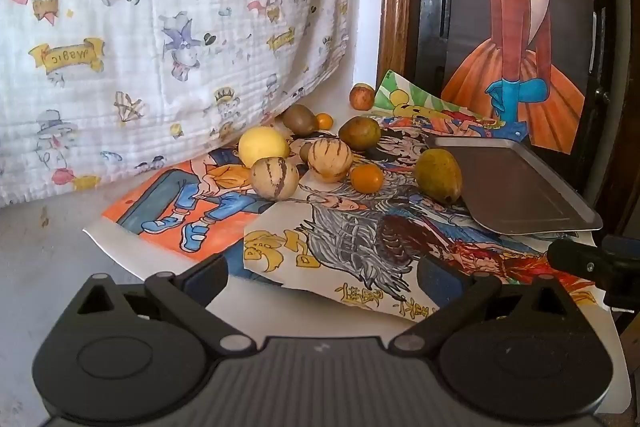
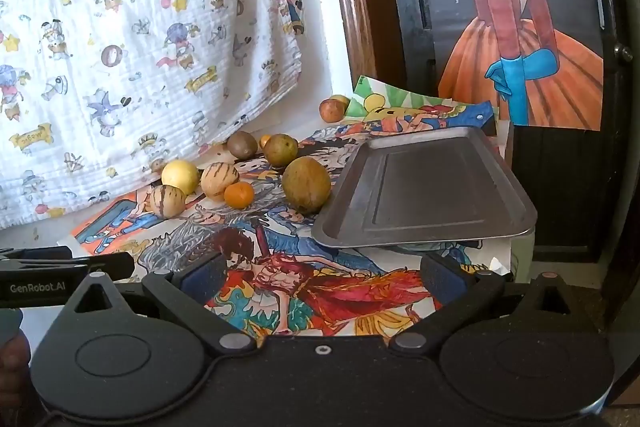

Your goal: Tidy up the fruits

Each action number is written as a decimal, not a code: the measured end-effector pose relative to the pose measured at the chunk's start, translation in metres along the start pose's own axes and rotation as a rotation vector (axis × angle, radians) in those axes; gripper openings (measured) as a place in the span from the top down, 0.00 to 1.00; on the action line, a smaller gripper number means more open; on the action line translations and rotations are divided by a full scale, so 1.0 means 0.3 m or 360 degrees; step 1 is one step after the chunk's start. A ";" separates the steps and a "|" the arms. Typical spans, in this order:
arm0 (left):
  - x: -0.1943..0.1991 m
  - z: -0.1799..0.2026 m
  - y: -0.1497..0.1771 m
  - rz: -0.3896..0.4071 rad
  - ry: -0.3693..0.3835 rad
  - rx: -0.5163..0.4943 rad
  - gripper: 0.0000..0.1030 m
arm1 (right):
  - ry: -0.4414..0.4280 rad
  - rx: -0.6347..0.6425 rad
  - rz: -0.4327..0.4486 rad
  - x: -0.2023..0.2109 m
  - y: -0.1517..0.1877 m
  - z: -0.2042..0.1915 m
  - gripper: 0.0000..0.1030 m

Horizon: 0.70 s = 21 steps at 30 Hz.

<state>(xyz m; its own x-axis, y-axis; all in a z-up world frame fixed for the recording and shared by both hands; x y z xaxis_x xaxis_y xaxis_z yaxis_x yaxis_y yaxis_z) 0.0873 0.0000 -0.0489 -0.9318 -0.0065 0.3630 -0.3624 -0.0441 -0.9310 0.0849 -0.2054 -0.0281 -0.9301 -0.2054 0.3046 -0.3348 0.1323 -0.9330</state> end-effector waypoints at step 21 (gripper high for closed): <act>-0.009 -0.019 0.028 -0.0012 -0.0003 -0.0002 0.00 | 0.0005 -0.0012 -0.0029 -0.012 0.011 0.002 0.00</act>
<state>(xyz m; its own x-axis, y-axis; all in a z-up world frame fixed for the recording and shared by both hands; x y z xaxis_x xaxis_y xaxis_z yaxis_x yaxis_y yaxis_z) 0.0868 0.0054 -0.0579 -0.9290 -0.0078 0.3700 -0.3693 -0.0428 -0.9283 0.0872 -0.2049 -0.0324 -0.9242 -0.2047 0.3224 -0.3530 0.1359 -0.9257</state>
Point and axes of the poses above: each gripper's, at about its wrist camera, not at the fingertips, and x roughly against the way its jaws point, z to its right, y to its underside, the point moved 10 cm from there along -x, roughly the way its jaws point, and after that the axes turned 8 degrees about z, right-handed, at the moved point
